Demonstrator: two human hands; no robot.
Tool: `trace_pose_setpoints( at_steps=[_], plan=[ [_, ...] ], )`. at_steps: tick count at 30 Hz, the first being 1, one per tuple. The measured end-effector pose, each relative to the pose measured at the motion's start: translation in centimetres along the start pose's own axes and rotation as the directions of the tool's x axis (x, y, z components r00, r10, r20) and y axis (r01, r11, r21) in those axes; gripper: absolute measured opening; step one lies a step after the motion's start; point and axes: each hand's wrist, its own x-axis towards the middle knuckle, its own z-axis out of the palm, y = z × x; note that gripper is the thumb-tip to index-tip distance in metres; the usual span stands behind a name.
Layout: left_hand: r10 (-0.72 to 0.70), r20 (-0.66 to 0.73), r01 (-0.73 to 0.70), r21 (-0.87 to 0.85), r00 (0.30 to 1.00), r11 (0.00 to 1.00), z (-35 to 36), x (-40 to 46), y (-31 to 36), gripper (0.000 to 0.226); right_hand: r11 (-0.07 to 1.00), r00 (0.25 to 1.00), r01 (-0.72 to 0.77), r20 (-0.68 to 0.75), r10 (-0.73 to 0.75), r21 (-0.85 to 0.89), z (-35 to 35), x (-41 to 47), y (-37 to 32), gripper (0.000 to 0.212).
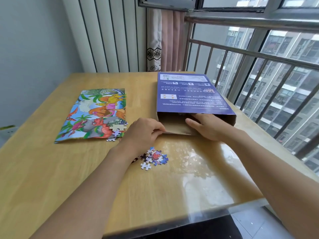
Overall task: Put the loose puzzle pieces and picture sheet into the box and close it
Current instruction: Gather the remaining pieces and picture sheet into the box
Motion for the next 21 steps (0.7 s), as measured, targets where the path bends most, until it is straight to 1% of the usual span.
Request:
trace_pose_setpoints(
  at_steps=[1,2,3,4,5,6,7,8,9,10,11,12,13,14,15,16,17,18,19,20,21],
  plan=[
    [-0.030,-0.030,0.029,-0.021,0.999,0.999,-0.8,0.0,0.0,0.014,0.998,0.998,-0.007,-0.068,0.003,-0.057,0.2,-0.9,-1.4,0.037],
    [-0.080,-0.076,0.076,-0.061,0.994,0.995,-1.8,-0.2,0.2,0.014,0.998,0.989,0.010,-0.143,-0.019,-0.063,0.7,-2.1,-3.0,0.033],
    [-0.145,-0.110,0.134,-0.101,0.983,0.986,-2.9,-0.3,0.4,0.016,0.998,0.980,0.061,-0.190,-0.060,-0.003,1.4,-3.6,-4.8,0.033],
    [-0.203,-0.115,0.190,-0.115,0.972,0.975,-4.2,-0.6,0.6,0.018,0.989,0.976,0.127,-0.188,-0.111,0.073,2.2,-5.2,-6.6,0.037],
    [-0.252,-0.099,0.244,-0.087,0.963,0.966,-5.4,-1.2,0.7,0.019,0.975,0.978,0.183,-0.126,-0.167,0.127,3.1,-6.7,-8.5,0.046],
    [-0.290,-0.090,0.285,-0.064,0.953,0.956,-6.4,-2.0,0.8,0.020,0.966,0.976,0.219,-0.044,-0.214,0.137,3.8,-7.8,-9.9,0.059],
    [-0.324,-0.093,0.315,-0.097,0.941,0.944,-7.1,-3.2,1.1,0.019,0.962,0.969,0.242,0.024,-0.246,0.125,4.6,-8.3,-10.7,0.072],
    [-0.363,-0.100,0.336,-0.211,0.927,0.918,-7.5,-5.1,1.3,0.018,0.961,0.963,0.253,0.070,-0.261,0.108,5.3,-8.5,-11.2,0.084],
    [-0.414,-0.079,0.349,-0.408,0.907,0.843,-7.4,-7.1,1.7,0.018,0.963,0.960,0.256,0.093,-0.263,0.085,5.6,-8.3,-11.5,0.094],
    [-0.468,-0.017,0.350,-0.639,0.884,0.685,-7.2,-9.5,2.3,0.018,0.963,0.956,0.259,0.120,-0.266,0.071,6.0,-7.9,-11.7,0.100],
    [-0.492,0.063,0.329,-0.815,0.868,0.477,-6.8,-11.9,2.9,0.017,0.960,0.949,0.272,0.147,-0.279,0.068,6.0,-7.5,-11.8,0.101],
    [-0.486,0.144,0.307,-0.911,0.862,0.276,-6.6,-14.5,3.6,0.019,0.954,0.937,0.286,0.184,-0.298,0.092,6.0,-7.0,-12.0,0.097],
    [-0.439,0.216,0.291,-0.950,0.872,0.112,-6.4,-16.7,4.3,0.023,0.944,0.922,0.302,0.210,-0.325,0.135,6.0,-6.5,-12.1,0.088],
    [-0.360,0.296,0.306,-0.951,0.885,-0.029,-6.3,-18.6,5.2,0.027,0.933,0.905,0.317,0.240,-0.352,0.172,5.9,-6.2,-12.3,0.079],
    [-0.272,0.368,0.343,-0.929,0.889,-0.137,-6.0,-20.2,5.9,0.026,0.924,0.892,0.333,0.256,-0.373,0.187,6.0,-5.9,-12.4,0.072],
    [-0.206,0.427,0.392,-0.900,0.881,-0.188,-5.5,-21.4,6.4,0.024,0.919,0.884,0.332,0.269,-0.382,0.211,6.1,-5.7,-12.5,0.068],
    [-0.167,0.496,0.464,-0.864,0.852,-0.196,-4.9,-22.7,6.9,0.023,0.916,0.884,0.295,0.285,-0.370,0.272,6.2,-5.7,-12.5,0.065],
    [-0.188,0.584,0.565,-0.811,0.790,-0.149,-3.9,-23.5,7.0,0.025,0.898,0.888,0.228,0.298,-0.350,0.376,6.1,-5.5,-12.3,0.062],
    [-0.238,0.662,0.659,-0.745,0.710,-0.106,-2.6,-24.1,7.2,0.028,0.862,0.886,0.163,0.313,-0.341,0.480,6.0,-5.5,-12.1,0.060],
    [-0.277,0.731,0.723,-0.674,0.624,-0.152,-1.3,-24.4,7.3,0.031,0.827,0.885,0.118,0.320,-0.339,0.550,6.0,-5.5,-12.0,0.059],
    [-0.279,0.770,0.726,-0.636,0.574,-0.262,-0.4,-24.4,7.3,0.035,0.816,0.881,0.114,0.321,-0.347,0.567,5.8,-5.5,-12.0,0.056]
  ],
)
